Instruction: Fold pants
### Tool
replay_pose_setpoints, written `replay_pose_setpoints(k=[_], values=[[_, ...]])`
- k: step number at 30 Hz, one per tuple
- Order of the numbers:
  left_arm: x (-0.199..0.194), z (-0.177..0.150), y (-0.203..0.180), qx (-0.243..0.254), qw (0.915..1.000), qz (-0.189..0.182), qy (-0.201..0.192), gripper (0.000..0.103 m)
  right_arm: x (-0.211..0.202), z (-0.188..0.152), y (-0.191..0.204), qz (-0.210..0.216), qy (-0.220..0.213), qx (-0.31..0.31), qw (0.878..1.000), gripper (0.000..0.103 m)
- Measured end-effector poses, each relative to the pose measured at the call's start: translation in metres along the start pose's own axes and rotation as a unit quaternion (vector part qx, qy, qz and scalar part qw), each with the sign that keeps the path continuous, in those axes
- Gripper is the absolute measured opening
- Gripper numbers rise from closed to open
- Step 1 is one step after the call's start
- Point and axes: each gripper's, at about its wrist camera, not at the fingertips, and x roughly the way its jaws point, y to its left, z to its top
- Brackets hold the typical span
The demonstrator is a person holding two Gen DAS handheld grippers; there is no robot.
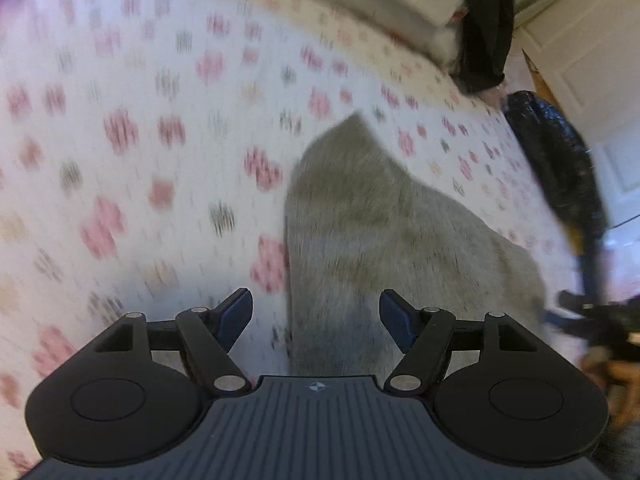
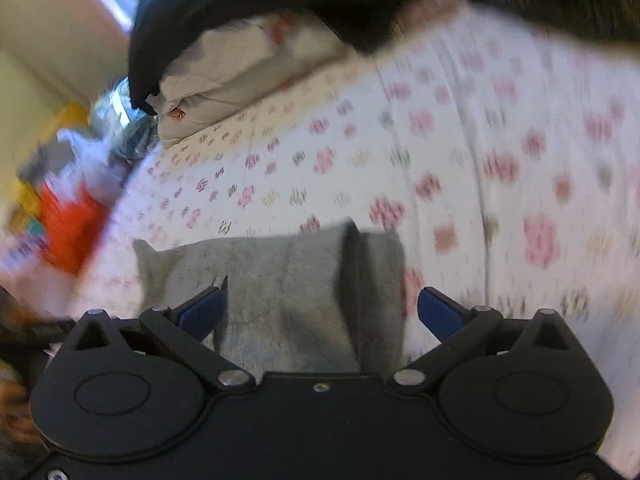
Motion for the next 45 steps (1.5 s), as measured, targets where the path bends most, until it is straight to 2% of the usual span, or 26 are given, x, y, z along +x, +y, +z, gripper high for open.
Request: replay_pose_setpoints(k=[3,5,10,13,16,21,22,23,24,25,26,27,29,32,35,38,45], values=[[0.017,0.005,0.012,-0.027,0.9977,-0.05,0.038,0.069,0.015,0.007,-0.031,0.046,0.064,0.068,0.995,0.102],[0.03,0.006,0.013,-0.036,0.9949,-0.073,0.059,0.069,0.025,0.008,-0.042,0.055,0.089,0.095,0.99,0.103],[0.046,0.013,0.002,-0.028,0.9925,-0.096,0.071,0.07,0.038,0.013,-0.049,0.095,0.115,0.111,0.983,0.103],[0.056,0.018,0.0,-0.028,0.9898,-0.113,0.082,0.077,0.047,0.015,-0.049,0.118,0.129,0.123,0.977,0.103],[0.062,0.022,0.0,-0.029,0.9867,-0.131,0.092,0.078,0.058,0.017,-0.049,0.141,0.143,0.134,0.971,0.103],[0.067,0.022,-0.009,-0.009,0.9841,-0.144,0.104,0.078,0.066,0.022,-0.041,0.151,0.158,0.116,0.969,0.103],[0.068,0.021,-0.013,-0.001,0.9844,-0.141,0.106,0.078,0.066,0.021,-0.037,0.15,0.163,0.104,0.97,0.098],[0.069,0.021,-0.015,0.004,0.9849,-0.138,0.105,0.077,0.066,0.019,-0.034,0.15,0.172,0.094,0.969,0.084],[0.069,0.02,-0.015,0.005,0.9849,-0.138,0.104,0.075,0.069,0.017,-0.029,0.144,0.18,0.085,0.969,0.073],[0.069,0.02,-0.015,0.003,0.9847,-0.139,0.105,0.067,0.071,0.014,-0.027,0.131,0.184,0.076,0.971,0.055],[0.07,0.02,-0.013,0.0,0.9847,-0.138,0.106,0.059,0.072,0.012,-0.028,0.121,0.187,0.074,0.972,0.05],[0.07,0.021,-0.01,-0.005,0.9846,-0.138,0.107,0.057,0.073,0.012,-0.032,0.128,0.187,0.084,0.97,0.049],[0.068,0.021,-0.001,-0.016,0.9842,-0.139,0.108,0.036,0.072,0.01,-0.042,0.146,0.185,0.102,0.966,0.047],[0.067,0.021,0.012,-0.036,0.9815,-0.154,0.109,0.025,0.069,0.007,-0.05,0.156,0.182,0.11,0.965,0.046],[0.064,0.021,0.013,-0.034,0.9821,-0.154,0.103,0.016,0.067,0.009,-0.047,0.152,0.179,0.101,0.967,0.043],[0.056,0.023,0.007,-0.017,0.9844,-0.15,0.09,0.01,0.061,0.013,-0.039,0.148,0.176,0.084,0.97,0.038],[0.033,0.039,-0.005,-0.006,0.9848,-0.164,0.057,0.009,0.048,0.027,-0.017,0.143,0.167,0.051,0.974,0.035]])
